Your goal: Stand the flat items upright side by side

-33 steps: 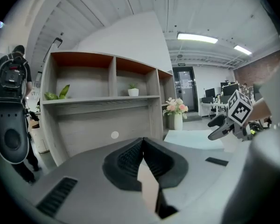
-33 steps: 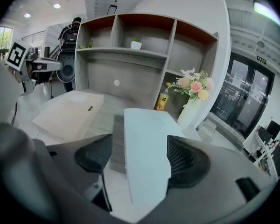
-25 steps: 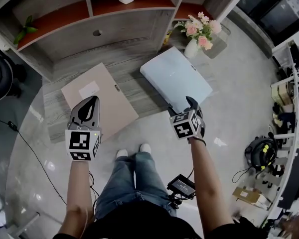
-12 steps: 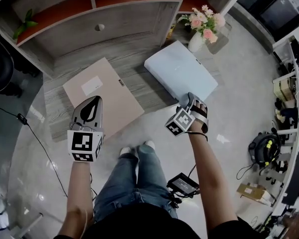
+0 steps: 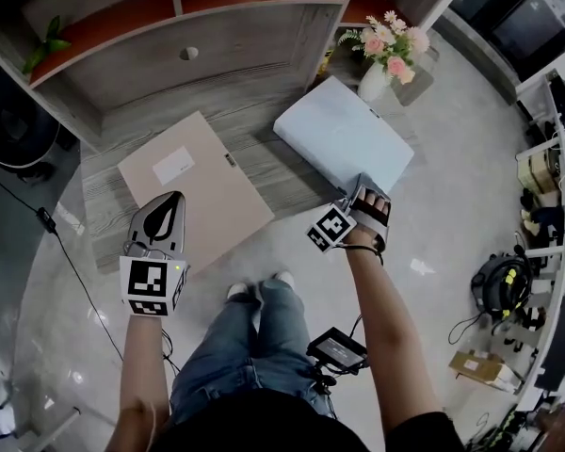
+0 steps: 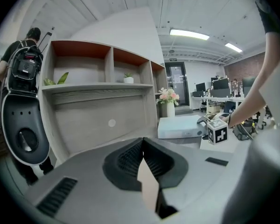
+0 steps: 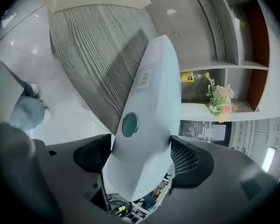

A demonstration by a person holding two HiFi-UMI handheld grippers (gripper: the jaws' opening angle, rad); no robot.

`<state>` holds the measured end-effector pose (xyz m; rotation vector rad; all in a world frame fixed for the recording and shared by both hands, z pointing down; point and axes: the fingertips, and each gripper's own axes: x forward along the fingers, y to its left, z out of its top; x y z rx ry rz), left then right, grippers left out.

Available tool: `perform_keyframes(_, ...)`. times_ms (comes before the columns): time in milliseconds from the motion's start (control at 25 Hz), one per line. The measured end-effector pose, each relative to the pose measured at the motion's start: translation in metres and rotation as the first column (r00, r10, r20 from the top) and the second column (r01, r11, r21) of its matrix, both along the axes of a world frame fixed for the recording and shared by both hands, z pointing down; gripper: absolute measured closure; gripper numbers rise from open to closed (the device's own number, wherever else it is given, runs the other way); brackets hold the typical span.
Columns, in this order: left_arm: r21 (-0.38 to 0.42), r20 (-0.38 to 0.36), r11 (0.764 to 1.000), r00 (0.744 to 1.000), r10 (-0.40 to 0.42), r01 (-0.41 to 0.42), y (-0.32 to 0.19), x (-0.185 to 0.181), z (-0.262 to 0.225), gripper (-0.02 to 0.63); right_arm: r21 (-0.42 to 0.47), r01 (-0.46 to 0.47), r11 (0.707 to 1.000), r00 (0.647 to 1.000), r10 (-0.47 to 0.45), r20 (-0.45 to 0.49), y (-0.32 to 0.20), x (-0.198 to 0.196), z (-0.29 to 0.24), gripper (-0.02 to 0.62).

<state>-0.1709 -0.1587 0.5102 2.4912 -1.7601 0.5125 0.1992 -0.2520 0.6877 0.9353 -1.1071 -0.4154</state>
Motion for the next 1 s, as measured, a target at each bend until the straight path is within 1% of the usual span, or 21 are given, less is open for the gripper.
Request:
perform_keyframes(160, 0.004, 0.02, 1.0, 1.0, 0.012, -0.012, -0.001, -0.001, 0.004, 0.595, 0.028, 0.008, 1.0, 1.0, -0.007, -0.025, -0.005, 0.006, 0.006, 0.207)
perform_keyframes(320, 0.005, 0.008, 1.0, 1.0, 0.013, -0.013, -0.005, 0.001, 0.007, 0.595, 0.061, 0.043, 0.997, 0.998, -0.04, -0.048, -0.005, 0.008, 0.002, 0.209)
perform_keyframes(480, 0.014, -0.005, 1.0, 1.0, 0.02, -0.02, -0.007, 0.006, 0.004, 0.595, 0.06, 0.046, 0.997, 0.997, -0.043, -0.061, 0.005, 0.011, -0.002, 0.222)
perform_keyframes(680, 0.018, -0.025, 1.0, 0.999, 0.024, -0.023, -0.012, 0.012, -0.008, 0.595, 0.035, 0.045, 0.998, 0.999, -0.045, 0.018, 0.019, 0.002, -0.011, 0.237)
perform_keyframes(840, 0.03, -0.047, 0.999, 0.999, 0.021, -0.019, -0.016, 0.021, -0.025, 0.595, -0.019, 0.034, 0.999, 0.995, -0.032, 0.094, 0.026, -0.004, -0.025, 0.241)
perform_keyframes(1000, 0.048, -0.063, 0.999, 0.998, 0.019, -0.016, -0.021, 0.028, -0.044, 0.595, -0.086, 0.021, 0.996, 0.983, -0.005, 0.181, 0.025, -0.012, -0.044, 0.242)
